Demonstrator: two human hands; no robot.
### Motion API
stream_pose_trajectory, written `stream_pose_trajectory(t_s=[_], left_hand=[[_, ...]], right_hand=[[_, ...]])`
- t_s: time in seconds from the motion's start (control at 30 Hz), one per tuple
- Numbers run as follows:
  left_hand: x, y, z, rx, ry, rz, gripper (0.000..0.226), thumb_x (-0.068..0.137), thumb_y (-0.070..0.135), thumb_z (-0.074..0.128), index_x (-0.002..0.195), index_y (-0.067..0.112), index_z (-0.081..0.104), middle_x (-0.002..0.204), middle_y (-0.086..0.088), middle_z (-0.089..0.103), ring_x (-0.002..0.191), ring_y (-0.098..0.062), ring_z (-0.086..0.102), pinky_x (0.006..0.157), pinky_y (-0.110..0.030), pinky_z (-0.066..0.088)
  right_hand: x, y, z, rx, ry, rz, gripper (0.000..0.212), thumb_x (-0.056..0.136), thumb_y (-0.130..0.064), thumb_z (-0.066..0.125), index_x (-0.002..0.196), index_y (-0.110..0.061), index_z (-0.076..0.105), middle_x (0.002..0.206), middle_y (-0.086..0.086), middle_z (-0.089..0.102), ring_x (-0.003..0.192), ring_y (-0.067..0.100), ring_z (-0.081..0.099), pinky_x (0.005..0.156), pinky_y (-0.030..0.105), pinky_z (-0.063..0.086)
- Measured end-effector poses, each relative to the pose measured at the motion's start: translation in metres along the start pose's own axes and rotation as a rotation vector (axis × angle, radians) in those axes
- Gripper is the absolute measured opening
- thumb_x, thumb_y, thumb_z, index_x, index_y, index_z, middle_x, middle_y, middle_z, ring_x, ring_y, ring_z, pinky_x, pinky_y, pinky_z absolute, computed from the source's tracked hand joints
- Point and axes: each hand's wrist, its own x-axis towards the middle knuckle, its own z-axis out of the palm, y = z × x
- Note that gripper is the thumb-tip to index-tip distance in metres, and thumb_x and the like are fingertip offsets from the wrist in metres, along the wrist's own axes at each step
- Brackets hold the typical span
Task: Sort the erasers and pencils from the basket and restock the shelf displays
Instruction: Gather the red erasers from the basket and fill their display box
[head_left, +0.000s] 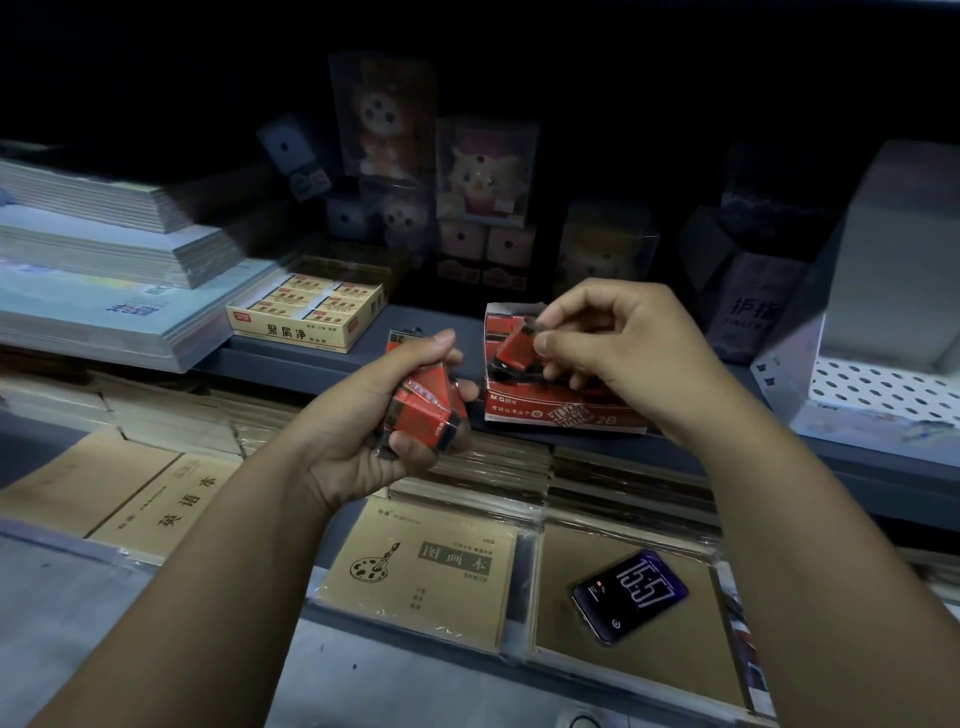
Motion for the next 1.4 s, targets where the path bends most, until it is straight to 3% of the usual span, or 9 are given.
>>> stream_pose_trajectory(t_s=[0.2,0.37,0.53,0.73,0.93,1.07,1.2,1.3,1.4], left_hand=[[0.001,0.000,0.002,-0.077,0.005,-0.002,0.031,0.088,0.044,0.070,0.099,0.016,0.061,0.093,-0.010,0.061,0.070,-0.022,0.058,0.031,-0.012,0.035],[0.002,0.000,0.005,-0.113,0.018,-0.010,0.037,0.086,0.050,0.070,0.100,0.017,0.059,0.092,-0.009,0.062,0.070,-0.021,0.058,0.031,-0.012,0.036],[0.003,0.000,0.006,-0.158,0.023,-0.003,0.044,0.086,0.057,0.066,0.103,0.018,0.057,0.092,-0.009,0.061,0.072,-0.021,0.058,0.032,-0.011,0.037],[0.002,-0.001,0.010,-0.182,0.064,0.021,0.051,0.082,0.061,0.064,0.108,0.018,0.053,0.088,-0.010,0.062,0.070,-0.021,0.058,0.032,-0.010,0.035],[0.004,-0.001,0.011,-0.170,0.085,0.028,0.050,0.078,0.059,0.065,0.106,0.019,0.054,0.085,-0.010,0.063,0.069,-0.021,0.056,0.033,-0.009,0.032],[0.004,-0.002,0.010,-0.133,0.071,0.036,0.057,0.078,0.059,0.060,0.115,0.016,0.057,0.087,-0.011,0.063,0.068,-0.020,0.055,0.031,-0.009,0.033],[0.004,-0.001,0.007,-0.099,0.006,0.008,0.070,0.082,0.068,0.054,0.121,0.010,0.064,0.090,-0.013,0.059,0.062,-0.014,0.056,0.031,-0.010,0.035],[0.006,-0.002,0.006,-0.076,0.003,0.020,0.081,0.081,0.073,0.051,0.131,0.010,0.062,0.091,-0.013,0.060,0.057,-0.013,0.057,0.031,-0.011,0.036],[0.005,-0.003,0.007,-0.105,0.009,0.031,0.086,0.075,0.076,0.052,0.129,0.009,0.062,0.090,-0.011,0.059,0.061,-0.013,0.055,0.032,-0.009,0.034]], right_hand=[[-0.003,0.007,0.000,-0.197,-0.034,-0.027,0.015,0.078,-0.003,0.083,0.081,-0.014,0.074,0.070,0.002,0.074,0.068,0.012,0.071,0.067,0.024,0.059],[-0.004,0.005,0.005,-0.269,-0.112,-0.011,0.014,0.075,-0.011,0.087,0.077,-0.020,0.077,0.074,-0.007,0.074,0.072,0.001,0.070,0.066,0.012,0.052],[-0.002,0.006,0.005,-0.264,-0.169,-0.020,0.008,0.079,-0.011,0.084,0.082,-0.018,0.082,0.085,-0.003,0.075,0.082,0.007,0.070,0.076,0.018,0.056],[0.001,0.009,0.012,-0.343,-0.178,0.003,0.013,0.090,-0.016,0.074,0.086,-0.026,0.081,0.092,-0.010,0.072,0.091,0.005,0.066,0.087,0.026,0.054],[-0.001,0.003,0.027,-0.321,0.017,-0.061,0.011,0.093,-0.022,0.071,0.092,-0.031,0.077,0.095,-0.014,0.071,0.091,0.003,0.065,0.081,0.028,0.056],[-0.005,-0.011,0.043,-0.114,0.014,-0.091,0.013,0.090,-0.022,0.075,0.103,-0.026,0.074,0.089,-0.006,0.072,0.074,0.006,0.063,0.068,0.015,0.052],[-0.003,-0.013,0.060,-0.042,-0.055,-0.089,0.017,0.086,-0.020,0.080,0.101,-0.022,0.074,0.086,-0.004,0.073,0.067,0.014,0.058,0.068,0.034,0.056],[0.000,-0.012,0.066,-0.052,-0.073,-0.088,0.013,0.084,-0.018,0.082,0.096,-0.019,0.077,0.083,-0.003,0.073,0.072,0.014,0.065,0.073,0.036,0.058],[0.002,-0.012,0.066,0.002,-0.039,-0.067,0.009,0.085,-0.015,0.080,0.093,-0.015,0.077,0.082,0.002,0.074,0.070,0.011,0.068,0.071,0.030,0.058]])
